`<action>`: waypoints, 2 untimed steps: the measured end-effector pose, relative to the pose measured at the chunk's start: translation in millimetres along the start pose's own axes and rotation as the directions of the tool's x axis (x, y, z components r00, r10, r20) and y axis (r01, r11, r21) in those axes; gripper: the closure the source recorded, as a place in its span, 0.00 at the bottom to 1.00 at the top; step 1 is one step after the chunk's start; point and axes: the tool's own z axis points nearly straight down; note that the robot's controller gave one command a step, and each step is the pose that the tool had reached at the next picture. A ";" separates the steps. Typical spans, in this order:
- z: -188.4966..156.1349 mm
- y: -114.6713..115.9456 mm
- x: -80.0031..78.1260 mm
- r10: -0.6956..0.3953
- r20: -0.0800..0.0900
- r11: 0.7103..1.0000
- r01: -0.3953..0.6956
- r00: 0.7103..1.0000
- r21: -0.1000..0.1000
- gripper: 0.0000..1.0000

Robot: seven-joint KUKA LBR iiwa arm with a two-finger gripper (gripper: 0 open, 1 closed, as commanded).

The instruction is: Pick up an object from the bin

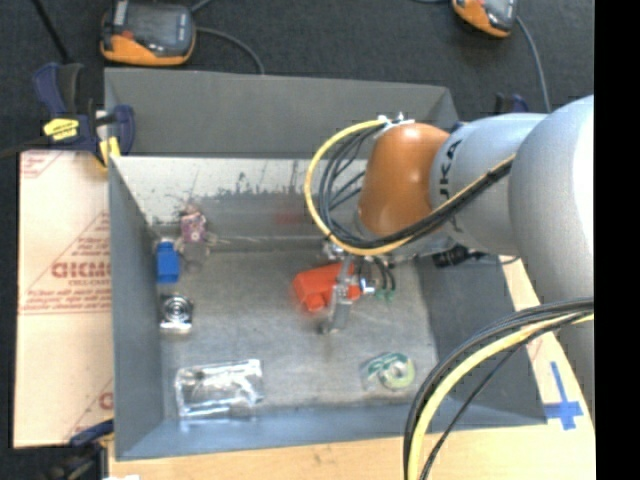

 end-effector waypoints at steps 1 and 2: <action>-0.8 -4.8 -1.7 0.002 0.003 1.000 -0.002 1.000 0.004 1.00; -114.6 -3.9 -0.7 -0.032 0.011 0.999 0.032 0.999 0.005 1.00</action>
Offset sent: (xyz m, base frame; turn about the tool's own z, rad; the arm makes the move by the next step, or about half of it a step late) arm 0.0000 0.0000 0.0000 0.0000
